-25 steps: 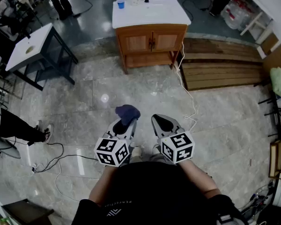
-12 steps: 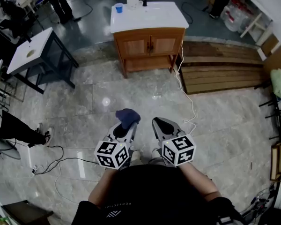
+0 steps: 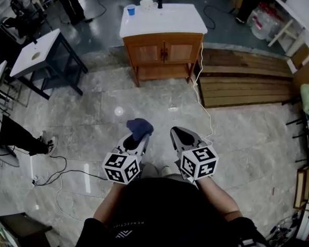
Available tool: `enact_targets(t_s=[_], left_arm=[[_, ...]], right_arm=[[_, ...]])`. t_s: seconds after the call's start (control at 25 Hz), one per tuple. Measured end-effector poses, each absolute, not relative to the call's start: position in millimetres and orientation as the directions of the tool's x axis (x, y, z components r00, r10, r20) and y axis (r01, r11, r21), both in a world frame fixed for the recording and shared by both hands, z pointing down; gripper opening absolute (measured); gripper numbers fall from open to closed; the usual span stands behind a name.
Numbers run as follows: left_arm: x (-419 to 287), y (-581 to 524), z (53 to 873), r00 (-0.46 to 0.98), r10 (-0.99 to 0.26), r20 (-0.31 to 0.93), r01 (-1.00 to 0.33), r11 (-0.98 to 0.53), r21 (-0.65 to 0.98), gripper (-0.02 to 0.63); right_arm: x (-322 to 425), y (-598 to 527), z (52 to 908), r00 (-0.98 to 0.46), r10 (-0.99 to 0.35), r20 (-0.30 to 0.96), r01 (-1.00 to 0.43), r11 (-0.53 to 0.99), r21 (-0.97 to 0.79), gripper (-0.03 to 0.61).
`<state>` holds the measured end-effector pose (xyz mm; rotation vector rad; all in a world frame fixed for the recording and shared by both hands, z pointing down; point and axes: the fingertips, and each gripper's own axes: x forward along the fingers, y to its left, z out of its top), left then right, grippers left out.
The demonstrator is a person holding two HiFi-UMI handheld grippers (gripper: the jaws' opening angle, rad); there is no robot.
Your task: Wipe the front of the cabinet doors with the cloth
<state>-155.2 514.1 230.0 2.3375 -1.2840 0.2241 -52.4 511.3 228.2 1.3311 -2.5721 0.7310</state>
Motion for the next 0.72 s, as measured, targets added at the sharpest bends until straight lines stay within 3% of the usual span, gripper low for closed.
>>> enact_targets(t_s=[0.72], left_arm=[[-166.2,407.5,242.7,0.568,-0.75,0.337,-0.816,-0.459,0.352,0.101]], right_arm=[[-50.8,418.3,246.1,-0.535,-0.744,0.4,-0.841,0.426,-0.333,0.041]])
